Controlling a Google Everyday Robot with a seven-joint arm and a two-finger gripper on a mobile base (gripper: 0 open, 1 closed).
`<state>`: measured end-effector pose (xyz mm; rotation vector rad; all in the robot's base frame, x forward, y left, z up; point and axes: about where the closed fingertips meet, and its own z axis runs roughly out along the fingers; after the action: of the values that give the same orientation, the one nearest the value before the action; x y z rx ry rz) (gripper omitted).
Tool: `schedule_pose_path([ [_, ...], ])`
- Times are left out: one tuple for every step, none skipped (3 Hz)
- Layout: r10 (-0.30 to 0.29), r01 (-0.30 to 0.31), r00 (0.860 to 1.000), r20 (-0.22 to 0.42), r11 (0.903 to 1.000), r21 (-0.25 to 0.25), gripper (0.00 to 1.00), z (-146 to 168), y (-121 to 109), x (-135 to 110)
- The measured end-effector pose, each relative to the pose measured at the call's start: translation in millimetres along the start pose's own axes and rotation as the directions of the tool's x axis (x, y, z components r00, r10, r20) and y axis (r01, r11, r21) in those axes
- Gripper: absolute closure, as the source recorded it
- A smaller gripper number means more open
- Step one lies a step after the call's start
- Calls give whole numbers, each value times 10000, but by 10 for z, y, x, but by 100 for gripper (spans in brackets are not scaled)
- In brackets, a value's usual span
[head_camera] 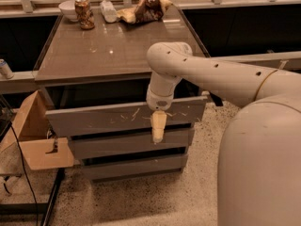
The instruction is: Open top drawer
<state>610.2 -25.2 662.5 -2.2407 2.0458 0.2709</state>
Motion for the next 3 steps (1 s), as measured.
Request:
schedule_pose_path([
  [84, -85, 9999, -56, 9998, -188, 0, -15, 95, 40],
  [199, -203, 9997, -113, 9991, -370, 0, -22, 190, 86],
  [254, -265, 9995, -176, 9978, -616, 0, -30, 278, 118],
])
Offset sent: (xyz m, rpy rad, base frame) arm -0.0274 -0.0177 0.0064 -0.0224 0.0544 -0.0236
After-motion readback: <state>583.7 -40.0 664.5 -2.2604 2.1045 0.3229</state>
